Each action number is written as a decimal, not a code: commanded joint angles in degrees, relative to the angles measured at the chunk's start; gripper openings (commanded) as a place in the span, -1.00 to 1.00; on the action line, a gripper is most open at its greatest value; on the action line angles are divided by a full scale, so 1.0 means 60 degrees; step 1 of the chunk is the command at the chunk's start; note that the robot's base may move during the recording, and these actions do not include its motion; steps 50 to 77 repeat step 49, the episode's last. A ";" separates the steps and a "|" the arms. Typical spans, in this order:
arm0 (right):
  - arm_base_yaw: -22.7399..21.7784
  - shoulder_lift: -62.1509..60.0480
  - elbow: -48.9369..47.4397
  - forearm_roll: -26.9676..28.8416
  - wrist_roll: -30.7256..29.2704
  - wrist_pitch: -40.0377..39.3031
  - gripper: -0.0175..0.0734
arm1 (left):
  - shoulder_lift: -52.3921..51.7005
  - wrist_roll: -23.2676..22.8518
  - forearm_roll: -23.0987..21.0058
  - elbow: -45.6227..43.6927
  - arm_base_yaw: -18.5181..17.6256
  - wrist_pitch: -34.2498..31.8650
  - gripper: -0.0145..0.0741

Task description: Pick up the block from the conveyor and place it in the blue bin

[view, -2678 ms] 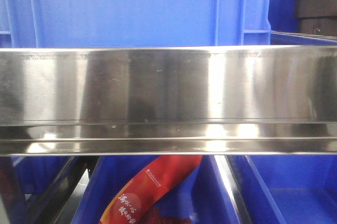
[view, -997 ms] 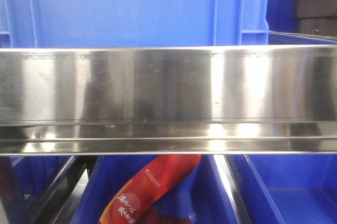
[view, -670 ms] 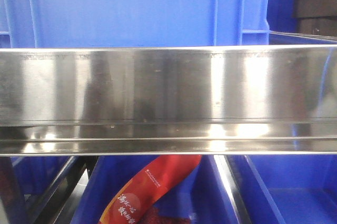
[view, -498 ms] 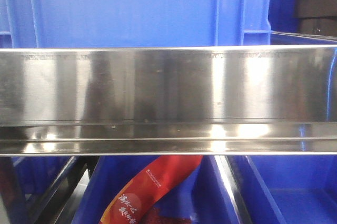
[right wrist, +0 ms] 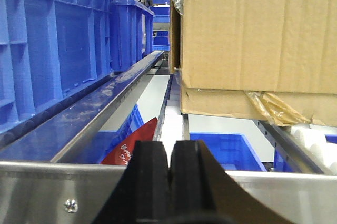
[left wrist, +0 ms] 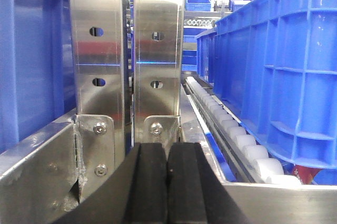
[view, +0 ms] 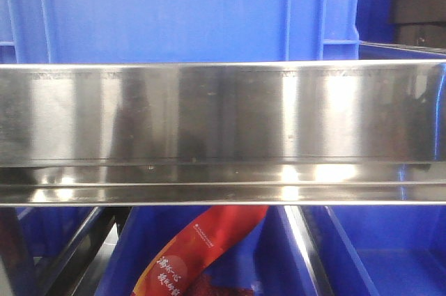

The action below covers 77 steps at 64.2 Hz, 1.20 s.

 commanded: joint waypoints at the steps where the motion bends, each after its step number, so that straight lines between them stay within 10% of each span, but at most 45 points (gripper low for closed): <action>1: -0.0002 -0.0034 0.0019 -0.0058 0.0019 -0.0286 -0.95 | -0.0051 -0.0024 -0.0027 -0.0019 0.0051 -0.0186 -0.92; 77: -0.0002 -0.0034 0.0019 -0.0058 0.0019 -0.0286 -0.95 | -0.0051 -0.0024 -0.0027 -0.0019 0.0051 -0.0186 -0.92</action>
